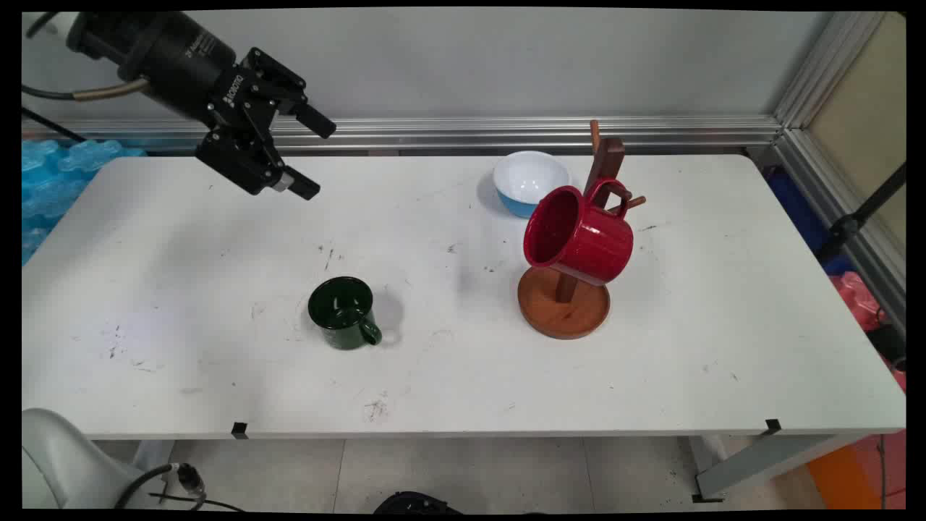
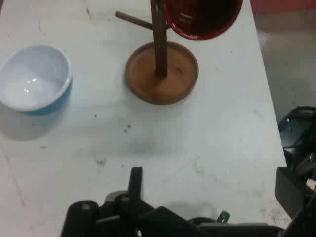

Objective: Pick up the red mug from the rack

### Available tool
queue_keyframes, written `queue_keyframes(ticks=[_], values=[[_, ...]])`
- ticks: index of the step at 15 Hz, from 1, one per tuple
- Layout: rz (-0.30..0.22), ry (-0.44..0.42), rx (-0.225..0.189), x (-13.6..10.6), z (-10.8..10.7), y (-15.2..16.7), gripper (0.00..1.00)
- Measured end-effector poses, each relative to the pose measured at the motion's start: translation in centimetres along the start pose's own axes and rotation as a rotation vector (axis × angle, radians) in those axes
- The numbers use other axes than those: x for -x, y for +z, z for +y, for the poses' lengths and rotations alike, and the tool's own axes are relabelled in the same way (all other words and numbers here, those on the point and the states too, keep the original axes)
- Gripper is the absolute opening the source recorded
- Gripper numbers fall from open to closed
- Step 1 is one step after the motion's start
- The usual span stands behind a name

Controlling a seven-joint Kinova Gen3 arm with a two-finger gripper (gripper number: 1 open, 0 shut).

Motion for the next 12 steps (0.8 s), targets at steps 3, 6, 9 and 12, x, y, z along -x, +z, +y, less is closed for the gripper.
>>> queue_keyframes(ticks=[3, 6, 9, 12], values=[[0.024, -0.021, -0.003, -0.2, -0.1, -0.1, 1.00], [0.047, -0.039, -0.003, -0.4, -0.2, -0.2, 1.00], [0.066, -0.060, -0.002, -0.7, -0.1, 0.0, 1.00], [0.080, -0.081, 0.002, -1.2, 0.0, 0.3, 1.00]])
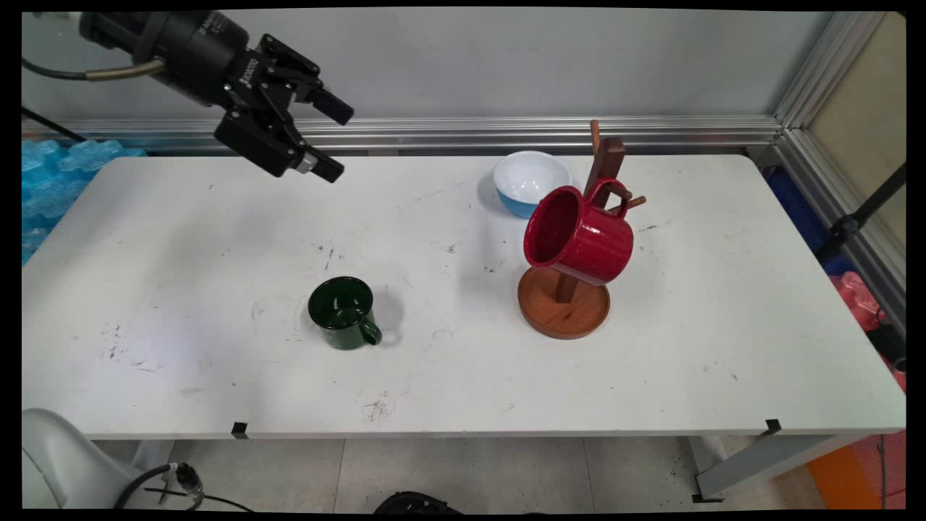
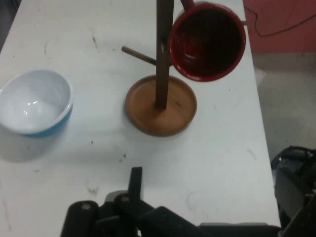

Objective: Pick up the red mug from the rack

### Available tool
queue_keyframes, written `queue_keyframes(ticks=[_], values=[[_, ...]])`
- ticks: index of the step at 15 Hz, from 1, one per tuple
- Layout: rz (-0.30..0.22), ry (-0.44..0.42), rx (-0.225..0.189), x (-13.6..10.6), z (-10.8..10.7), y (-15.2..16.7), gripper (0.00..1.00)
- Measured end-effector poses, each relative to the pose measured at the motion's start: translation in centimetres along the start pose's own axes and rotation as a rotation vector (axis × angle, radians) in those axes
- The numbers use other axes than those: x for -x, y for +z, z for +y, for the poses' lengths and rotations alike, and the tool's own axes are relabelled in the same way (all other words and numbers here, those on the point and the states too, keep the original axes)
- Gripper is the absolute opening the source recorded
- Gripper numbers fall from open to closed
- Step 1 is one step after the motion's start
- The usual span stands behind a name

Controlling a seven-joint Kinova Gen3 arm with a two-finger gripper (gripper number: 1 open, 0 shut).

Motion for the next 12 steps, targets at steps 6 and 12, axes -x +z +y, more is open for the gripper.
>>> queue_keyframes(ticks=[6, 12], values=[[0.027, -0.052, 0.020, -2.6, 1.4, 2.4, 1.00], [0.033, -0.093, 0.031, -5.6, 3.3, 6.2, 1.00]])
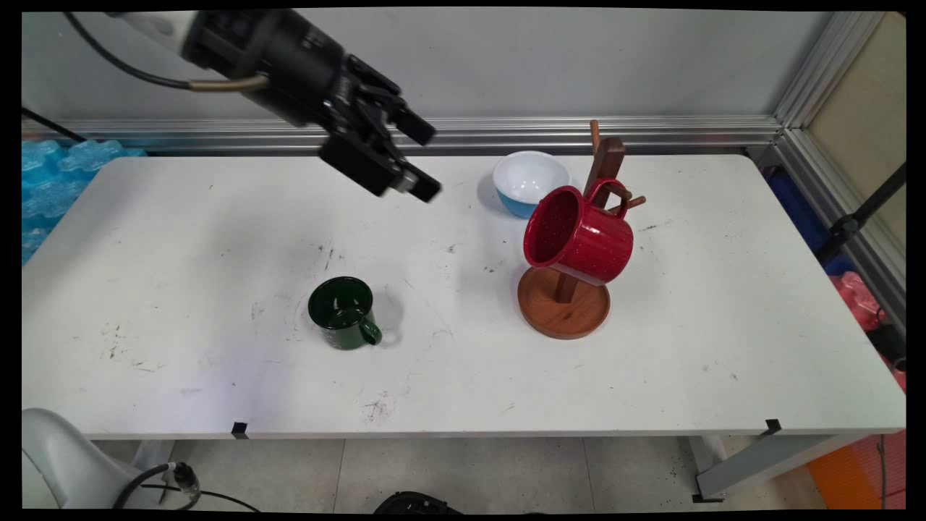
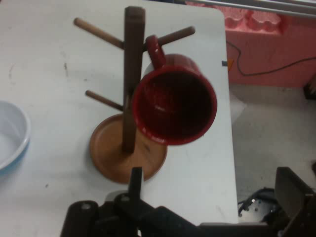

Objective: Pick up the red mug from the rack

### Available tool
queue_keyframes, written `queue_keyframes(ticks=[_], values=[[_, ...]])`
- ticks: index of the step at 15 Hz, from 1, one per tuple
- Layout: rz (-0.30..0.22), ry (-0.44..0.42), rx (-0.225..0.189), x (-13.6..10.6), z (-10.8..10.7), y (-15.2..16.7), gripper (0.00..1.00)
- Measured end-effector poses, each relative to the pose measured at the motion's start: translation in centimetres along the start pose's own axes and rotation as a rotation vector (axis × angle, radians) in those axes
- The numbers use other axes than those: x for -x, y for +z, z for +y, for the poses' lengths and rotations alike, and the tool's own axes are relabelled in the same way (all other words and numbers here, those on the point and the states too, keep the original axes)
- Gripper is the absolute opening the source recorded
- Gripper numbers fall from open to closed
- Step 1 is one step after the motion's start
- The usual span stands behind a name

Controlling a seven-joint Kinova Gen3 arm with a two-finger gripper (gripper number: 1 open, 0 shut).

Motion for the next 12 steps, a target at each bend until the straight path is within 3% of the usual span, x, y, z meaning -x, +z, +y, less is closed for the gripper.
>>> queue_keyframes(ticks=[6, 12], values=[[-0.002, 0.007, 0.020, -1.8, 1.6, 3.6, 1.00], [-0.009, 0.009, 0.011, -3.3, 3.0, 7.5, 1.00]])
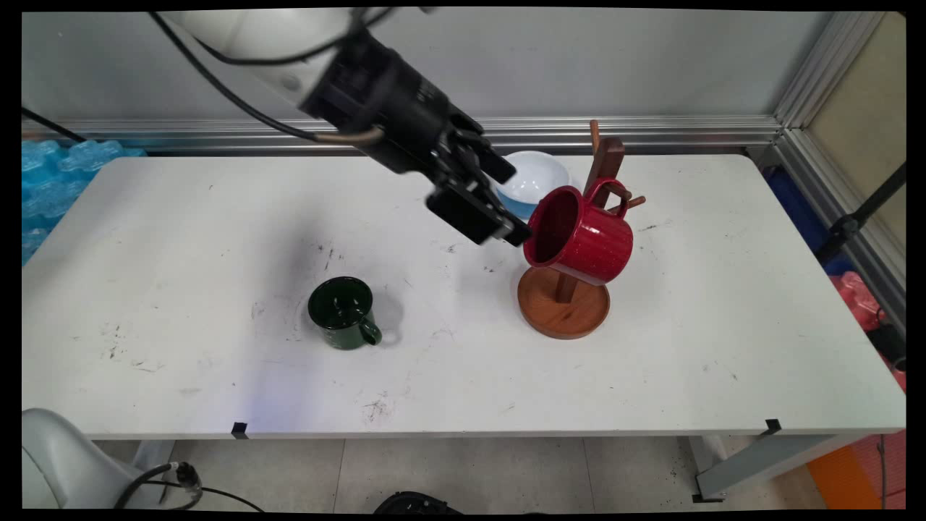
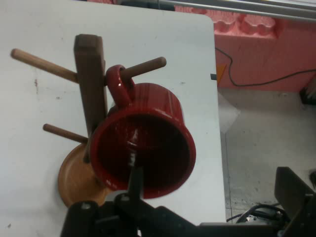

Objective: Pick up the red mug from the rack

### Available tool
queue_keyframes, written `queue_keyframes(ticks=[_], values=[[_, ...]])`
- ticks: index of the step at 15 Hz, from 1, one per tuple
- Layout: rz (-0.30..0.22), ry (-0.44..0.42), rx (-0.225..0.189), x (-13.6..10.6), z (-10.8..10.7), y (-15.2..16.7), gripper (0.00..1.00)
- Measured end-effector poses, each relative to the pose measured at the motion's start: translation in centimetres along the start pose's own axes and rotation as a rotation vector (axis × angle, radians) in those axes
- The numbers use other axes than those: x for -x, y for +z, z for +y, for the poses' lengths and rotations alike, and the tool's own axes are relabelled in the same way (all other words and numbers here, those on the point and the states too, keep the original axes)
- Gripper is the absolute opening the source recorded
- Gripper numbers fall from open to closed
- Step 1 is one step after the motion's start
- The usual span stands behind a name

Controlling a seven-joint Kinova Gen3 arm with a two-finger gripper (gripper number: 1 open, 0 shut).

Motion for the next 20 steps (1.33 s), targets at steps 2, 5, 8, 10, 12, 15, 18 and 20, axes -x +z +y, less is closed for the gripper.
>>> queue_keyframes(ticks=[2, 5, 8, 10, 12, 15, 18, 20], values=[[-0.005, -0.009, -0.001, -0.5, 0.5, 1.5, 1.00], [-0.013, -0.037, 0.002, -1.2, 1.3, 3.7, 1.00], [-0.017, -0.077, 0.002, -1.7, 1.7, 5.4, 1.00], [-0.023, -0.107, 0.002, -1.9, 1.9, 6.6, 1.00], [-0.029, -0.130, 0.001, -2.0, 2.0, 7.4, 1.00], [-0.041, -0.172, -0.001, -1.8, 2.2, 8.6, 1.00], [-0.046, -0.204, -0.005, -1.6, 2.1, 9.5, 1.00], [-0.045, -0.224, -0.011, -1.5, 1.9, 9.9, 1.00]])
